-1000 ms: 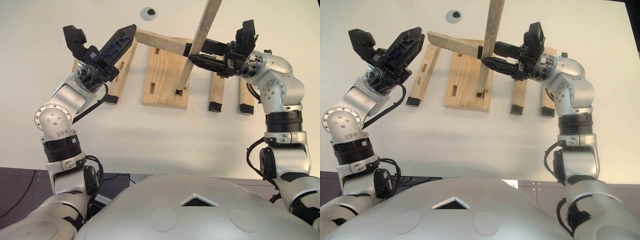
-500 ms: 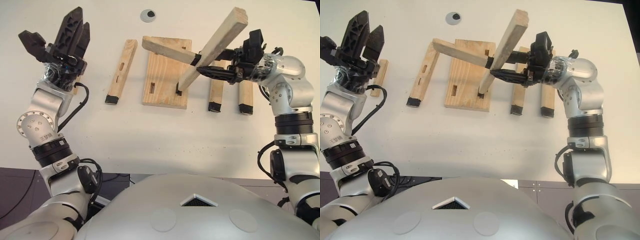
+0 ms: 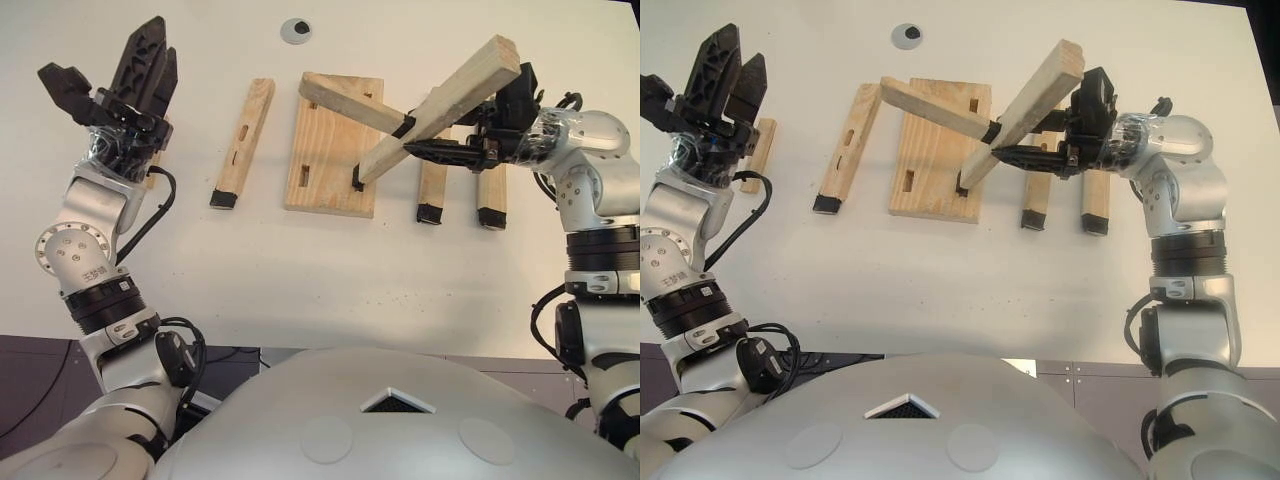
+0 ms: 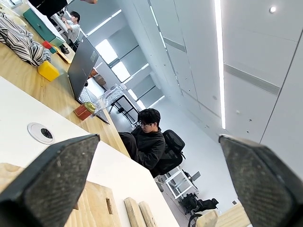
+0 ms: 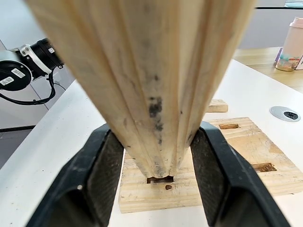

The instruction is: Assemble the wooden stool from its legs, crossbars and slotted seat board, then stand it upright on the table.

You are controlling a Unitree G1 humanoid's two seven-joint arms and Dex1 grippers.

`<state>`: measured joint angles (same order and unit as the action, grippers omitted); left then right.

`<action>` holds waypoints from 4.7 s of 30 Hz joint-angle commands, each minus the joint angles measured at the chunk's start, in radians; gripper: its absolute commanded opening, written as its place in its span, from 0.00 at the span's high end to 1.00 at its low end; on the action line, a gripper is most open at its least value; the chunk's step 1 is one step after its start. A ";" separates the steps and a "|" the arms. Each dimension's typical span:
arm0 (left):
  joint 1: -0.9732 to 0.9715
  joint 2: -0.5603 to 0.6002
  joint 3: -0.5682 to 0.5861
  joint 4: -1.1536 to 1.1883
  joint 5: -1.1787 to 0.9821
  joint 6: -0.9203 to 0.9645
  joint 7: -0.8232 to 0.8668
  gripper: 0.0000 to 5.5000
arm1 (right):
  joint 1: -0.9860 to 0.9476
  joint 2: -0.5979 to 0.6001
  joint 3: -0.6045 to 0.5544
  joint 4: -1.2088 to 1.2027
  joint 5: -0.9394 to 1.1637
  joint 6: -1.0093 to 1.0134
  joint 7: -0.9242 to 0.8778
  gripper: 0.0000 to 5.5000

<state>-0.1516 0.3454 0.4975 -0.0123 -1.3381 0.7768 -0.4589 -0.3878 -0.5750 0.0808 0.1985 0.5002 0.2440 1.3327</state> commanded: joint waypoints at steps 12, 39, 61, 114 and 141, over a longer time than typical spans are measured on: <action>-0.008 -0.022 -0.002 0.001 0.022 -0.024 0.008 0.16 | -0.034 -0.081 -0.011 -0.076 -0.029 0.058 0.031 0.63; 0.037 -0.088 -0.023 -0.018 0.101 -0.068 0.006 0.16 | -0.178 -0.207 0.344 -0.059 -0.308 0.345 -0.009 0.63; 0.075 -0.075 -0.032 -0.039 0.131 -0.056 0.001 0.16 | 0.135 -0.070 -0.087 -0.211 -0.435 0.710 -0.817 0.31; -0.632 -0.135 -0.346 -0.081 0.089 0.113 -0.110 0.19 | -0.373 0.014 -0.231 -0.273 0.361 0.672 -0.244 0.62; -0.612 -0.063 -0.278 0.079 0.315 -0.115 -0.306 0.63 | -0.524 -0.055 -0.296 -0.066 0.301 0.587 -0.278 0.38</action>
<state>-0.7801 0.2397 0.1889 0.0348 -1.0472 0.6925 -0.7232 -0.8684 -0.5890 -0.1653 0.0857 0.8145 0.8550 1.0640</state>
